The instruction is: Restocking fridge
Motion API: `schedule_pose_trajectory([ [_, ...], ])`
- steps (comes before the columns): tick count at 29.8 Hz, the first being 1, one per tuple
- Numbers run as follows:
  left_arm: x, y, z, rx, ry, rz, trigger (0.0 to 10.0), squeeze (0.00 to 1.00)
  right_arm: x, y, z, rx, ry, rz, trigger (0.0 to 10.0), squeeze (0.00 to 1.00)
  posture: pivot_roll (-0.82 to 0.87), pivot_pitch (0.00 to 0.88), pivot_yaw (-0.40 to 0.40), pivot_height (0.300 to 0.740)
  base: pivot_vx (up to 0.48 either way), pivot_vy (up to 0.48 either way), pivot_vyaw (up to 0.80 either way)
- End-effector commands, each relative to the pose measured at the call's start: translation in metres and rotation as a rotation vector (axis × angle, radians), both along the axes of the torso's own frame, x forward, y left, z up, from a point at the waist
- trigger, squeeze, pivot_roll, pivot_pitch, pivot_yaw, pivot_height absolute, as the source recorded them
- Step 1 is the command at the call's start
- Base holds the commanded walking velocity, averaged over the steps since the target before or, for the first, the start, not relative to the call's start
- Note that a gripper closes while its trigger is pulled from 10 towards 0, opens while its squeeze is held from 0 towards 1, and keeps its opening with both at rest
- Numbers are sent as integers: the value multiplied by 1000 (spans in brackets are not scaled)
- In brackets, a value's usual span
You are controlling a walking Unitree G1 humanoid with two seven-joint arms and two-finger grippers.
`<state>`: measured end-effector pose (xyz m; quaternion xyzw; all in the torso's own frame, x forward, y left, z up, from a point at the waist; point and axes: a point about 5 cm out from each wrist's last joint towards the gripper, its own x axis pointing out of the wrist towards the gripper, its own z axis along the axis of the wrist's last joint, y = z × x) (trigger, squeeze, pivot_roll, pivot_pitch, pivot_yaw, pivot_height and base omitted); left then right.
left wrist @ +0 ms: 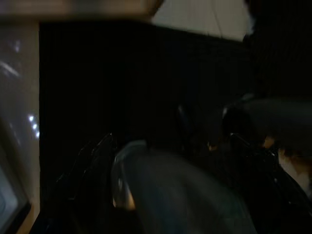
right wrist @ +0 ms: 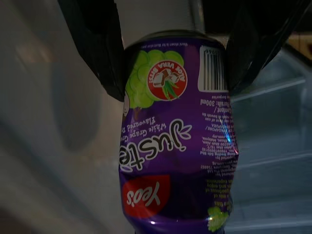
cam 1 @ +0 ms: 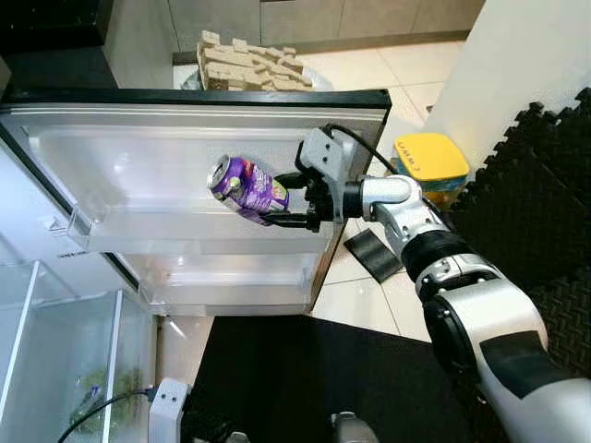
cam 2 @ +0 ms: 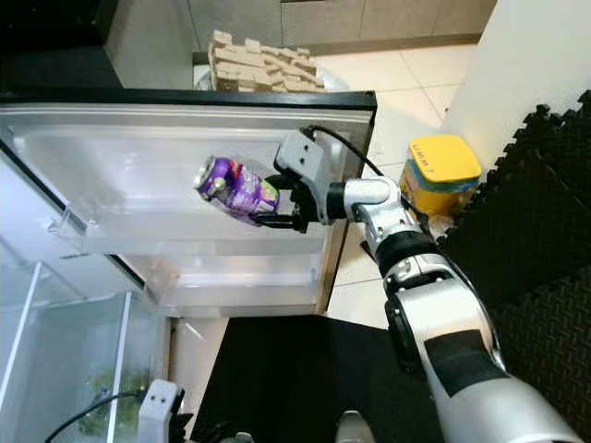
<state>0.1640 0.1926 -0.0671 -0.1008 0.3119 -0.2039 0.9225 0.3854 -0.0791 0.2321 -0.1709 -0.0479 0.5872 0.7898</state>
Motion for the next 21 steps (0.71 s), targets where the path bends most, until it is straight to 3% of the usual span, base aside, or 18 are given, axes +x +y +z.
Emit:
schedule_pose_trajectory([
  [1, -7, -3, -3, -43, 21, 19, 10000, 0, -3, -1, -6, 39, 36, 31, 10000, 0, -2, 150, -8, 740, 0, 0, 0],
  [3, -7, -3, -3, -43, 21, 19, 10000, 0, -3, -1, -6, 39, 36, 31, 10000, 0, -2, 150, -8, 740, 0, 0, 0],
  [6, 7, -2, 6, -83, -42, 11, 10000, 0, -7, -6, -11, 101, 61, 49, 10000, 0, -1, 130, 0, 740, 0, 0, 0],
  [15, 7, -2, 6, -83, -42, 11, 10000, 0, -7, -6, -11, 101, 61, 49, 10000, 0, -1, 130, 0, 740, 0, 0, 0],
  [17, 13, -2, 10, -104, -72, 3, 10000, 0, -8, -7, -13, 127, 69, 56, 10000, 0, 0, 127, 1, 740, 0, 0, 0],
  [18, 36, -4, 29, -157, -182, -49, 10000, 0, -13, -12, -21, 188, 82, 53, 10000, 0, 2, 98, 11, 740, 0, 0, 0],
  [19, 36, -4, 29, -157, -182, -49, 10000, 0, -13, -12, -21, 188, 82, 53, 10000, 0, 2, 98, 11, 740, 0, 0, 0],
  [21, 64, -8, 58, -221, -339, -141, 10000, 0, -23, -21, -31, 275, 98, 51, 10000, 0, 0, 92, 12, 740, 0, 0, 0],
])
